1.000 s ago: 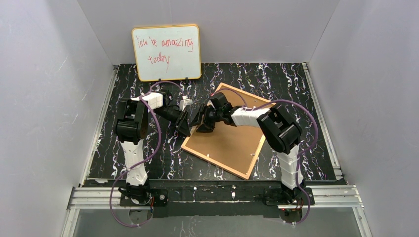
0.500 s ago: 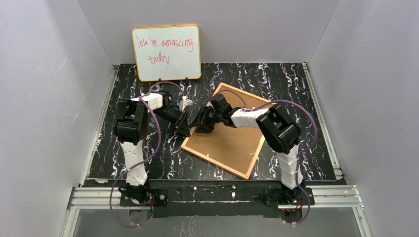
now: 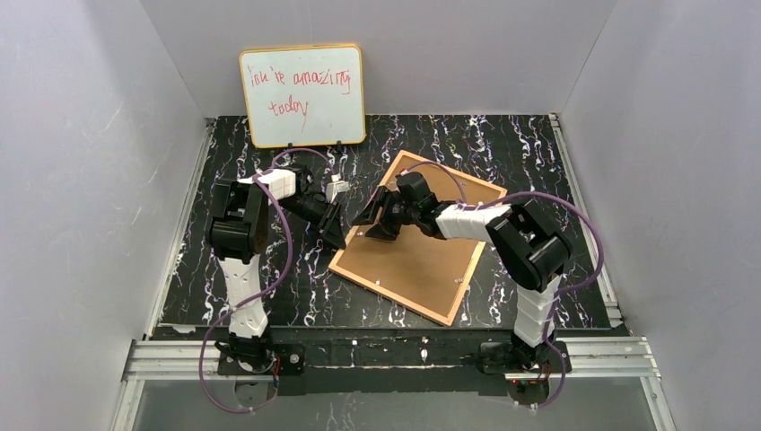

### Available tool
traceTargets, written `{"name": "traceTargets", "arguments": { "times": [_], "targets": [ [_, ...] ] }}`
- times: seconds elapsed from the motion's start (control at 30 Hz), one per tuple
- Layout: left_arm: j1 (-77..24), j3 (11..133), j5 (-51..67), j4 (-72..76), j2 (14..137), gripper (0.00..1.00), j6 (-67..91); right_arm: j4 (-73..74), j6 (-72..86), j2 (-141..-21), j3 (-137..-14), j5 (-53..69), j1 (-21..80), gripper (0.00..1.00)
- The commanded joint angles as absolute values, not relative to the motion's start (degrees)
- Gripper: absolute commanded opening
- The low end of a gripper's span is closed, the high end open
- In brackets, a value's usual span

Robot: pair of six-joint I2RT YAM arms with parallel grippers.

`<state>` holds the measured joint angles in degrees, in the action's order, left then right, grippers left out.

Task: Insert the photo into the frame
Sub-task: Install the photo frame at the center of the board.

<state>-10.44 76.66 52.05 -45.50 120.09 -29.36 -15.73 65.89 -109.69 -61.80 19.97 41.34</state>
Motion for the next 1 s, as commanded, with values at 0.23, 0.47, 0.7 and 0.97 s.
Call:
{"name": "traceTargets", "arguments": {
  "times": [0.23, 0.47, 0.7, 0.97],
  "targets": [
    [-11.51, 75.97, 46.95, -46.66, 120.54, 0.24, -31.11, -16.23, 65.99, -110.41, -62.06, 19.28, 41.53, 0.67],
    [-11.51, 75.87, 47.19, -46.55, 120.76, 0.24, -31.08, -15.26, 66.27, -114.1, -66.06, 19.69, 42.74, 0.66],
    [-11.54, 75.75, 47.3, -46.27, 120.85, 0.24, -30.8, -12.47, 65.74, -115.95, -68.47, 15.77, 44.01, 0.6],
    [-11.58, 75.4, 47.58, -46.32, 120.76, 0.24, -31.02, -9.25, 63.9, -115.46, -69.58, 8.03, 44.71, 0.5]
  ]
}}
